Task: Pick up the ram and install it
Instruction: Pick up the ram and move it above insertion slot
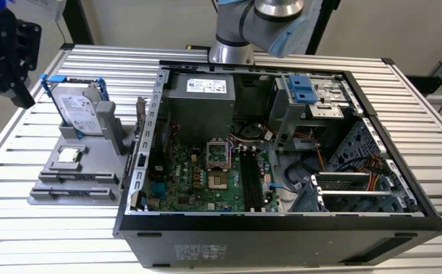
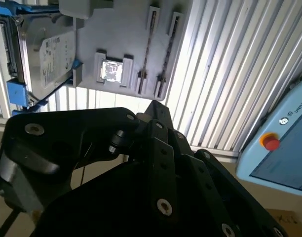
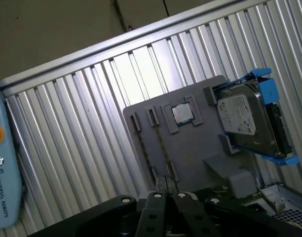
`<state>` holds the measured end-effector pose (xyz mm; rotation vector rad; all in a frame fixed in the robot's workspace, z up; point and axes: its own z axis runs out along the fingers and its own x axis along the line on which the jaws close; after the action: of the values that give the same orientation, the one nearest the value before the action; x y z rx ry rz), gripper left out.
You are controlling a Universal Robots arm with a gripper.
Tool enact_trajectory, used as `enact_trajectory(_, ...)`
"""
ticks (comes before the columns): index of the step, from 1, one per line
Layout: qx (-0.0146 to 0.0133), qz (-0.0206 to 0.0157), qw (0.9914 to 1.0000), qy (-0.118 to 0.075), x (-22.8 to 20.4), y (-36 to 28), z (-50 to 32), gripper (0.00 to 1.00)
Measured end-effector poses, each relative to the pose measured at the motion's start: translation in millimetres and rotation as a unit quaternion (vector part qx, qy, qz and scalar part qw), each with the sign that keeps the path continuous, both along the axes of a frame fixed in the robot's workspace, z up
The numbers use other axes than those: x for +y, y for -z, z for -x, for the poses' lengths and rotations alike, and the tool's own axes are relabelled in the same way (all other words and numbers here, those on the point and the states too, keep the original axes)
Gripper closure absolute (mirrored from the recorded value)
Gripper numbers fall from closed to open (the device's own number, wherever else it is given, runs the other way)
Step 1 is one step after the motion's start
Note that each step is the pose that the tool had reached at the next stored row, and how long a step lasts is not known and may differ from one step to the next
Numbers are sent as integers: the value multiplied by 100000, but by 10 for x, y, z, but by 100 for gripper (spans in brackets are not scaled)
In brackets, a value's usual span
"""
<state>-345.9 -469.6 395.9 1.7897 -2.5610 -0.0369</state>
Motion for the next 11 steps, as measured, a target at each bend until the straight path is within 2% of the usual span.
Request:
enact_trajectory(4, 0, 8, 99972, -2352, 0, 0, 0, 100)
enact_trajectory(8, -23, 33, 99878, -4944, 0, 0, 0, 100)
enact_trajectory(10, -155, 46, 99807, -6200, 0, -1, 0, 100)
enact_trajectory(11, -321, 60, 99771, -6760, 1, -1, 0, 100)
